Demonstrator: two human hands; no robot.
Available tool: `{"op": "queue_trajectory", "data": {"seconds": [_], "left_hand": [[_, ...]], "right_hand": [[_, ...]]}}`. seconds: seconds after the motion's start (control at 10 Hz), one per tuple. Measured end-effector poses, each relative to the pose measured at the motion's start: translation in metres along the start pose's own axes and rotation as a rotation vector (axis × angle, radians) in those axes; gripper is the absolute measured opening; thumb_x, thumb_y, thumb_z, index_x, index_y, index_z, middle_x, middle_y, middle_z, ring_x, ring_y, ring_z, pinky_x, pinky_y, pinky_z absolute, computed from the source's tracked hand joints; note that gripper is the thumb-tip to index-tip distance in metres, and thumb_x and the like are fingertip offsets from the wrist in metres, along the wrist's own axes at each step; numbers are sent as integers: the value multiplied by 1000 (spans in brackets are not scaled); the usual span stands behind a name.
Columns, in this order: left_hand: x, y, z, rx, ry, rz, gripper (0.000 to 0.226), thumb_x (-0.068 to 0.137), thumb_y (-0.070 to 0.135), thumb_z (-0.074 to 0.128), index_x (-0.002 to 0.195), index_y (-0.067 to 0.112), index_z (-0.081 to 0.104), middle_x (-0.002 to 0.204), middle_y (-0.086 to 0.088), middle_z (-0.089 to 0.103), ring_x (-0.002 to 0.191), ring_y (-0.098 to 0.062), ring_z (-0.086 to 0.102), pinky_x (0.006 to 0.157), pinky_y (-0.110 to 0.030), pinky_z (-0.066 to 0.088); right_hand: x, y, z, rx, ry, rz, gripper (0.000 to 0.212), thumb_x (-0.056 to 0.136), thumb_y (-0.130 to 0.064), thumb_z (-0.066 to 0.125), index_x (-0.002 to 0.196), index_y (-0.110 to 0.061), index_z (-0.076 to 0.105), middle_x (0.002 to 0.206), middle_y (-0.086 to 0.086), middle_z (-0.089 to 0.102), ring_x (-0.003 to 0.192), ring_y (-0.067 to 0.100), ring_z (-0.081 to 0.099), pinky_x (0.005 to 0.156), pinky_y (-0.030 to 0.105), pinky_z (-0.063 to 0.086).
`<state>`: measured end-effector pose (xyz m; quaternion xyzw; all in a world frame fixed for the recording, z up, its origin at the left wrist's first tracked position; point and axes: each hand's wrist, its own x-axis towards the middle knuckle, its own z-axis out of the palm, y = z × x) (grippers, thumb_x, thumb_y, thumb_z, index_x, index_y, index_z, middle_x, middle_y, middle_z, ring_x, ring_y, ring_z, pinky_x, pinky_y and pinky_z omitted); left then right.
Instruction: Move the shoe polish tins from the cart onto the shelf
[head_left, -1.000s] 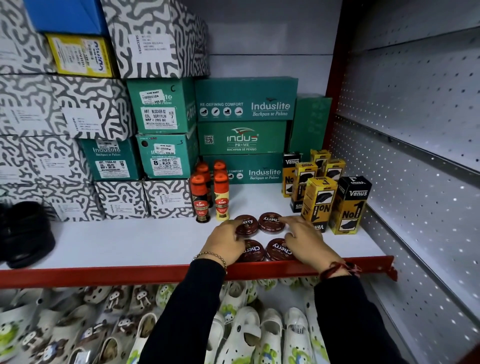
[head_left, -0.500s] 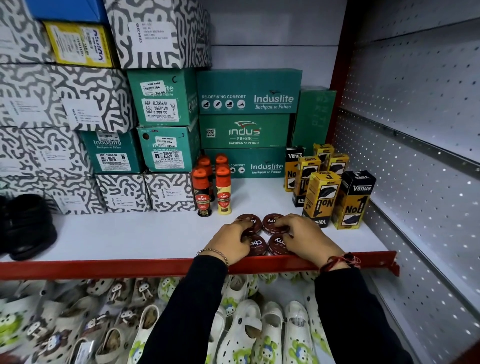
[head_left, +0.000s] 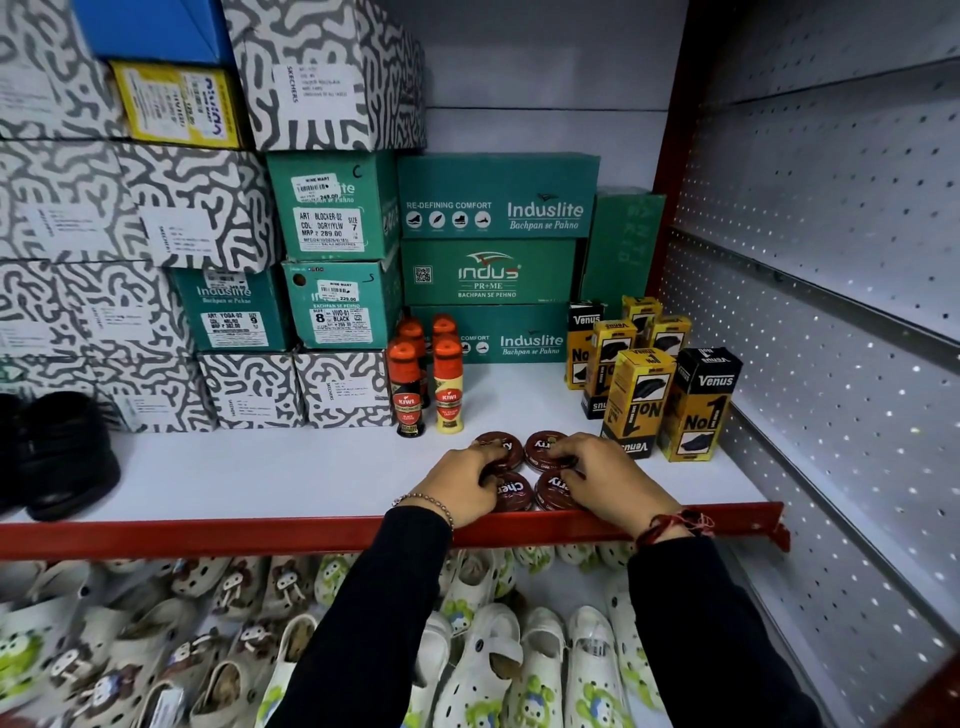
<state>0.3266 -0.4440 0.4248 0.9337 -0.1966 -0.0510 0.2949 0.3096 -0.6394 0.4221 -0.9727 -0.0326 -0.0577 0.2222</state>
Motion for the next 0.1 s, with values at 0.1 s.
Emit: {"op": "queue_trajectory", "data": {"seconds": [0.1], "left_hand": [[3, -1, 1, -20, 71, 23, 52, 93, 9, 47, 143, 20, 48, 146, -13, 53, 137, -29, 48, 112, -29, 36]], "right_hand": [[-4, -8, -6, -27, 106, -42, 41, 91, -18, 59, 132, -18, 59, 137, 2, 60, 127, 20, 55, 111, 35, 41]]}}
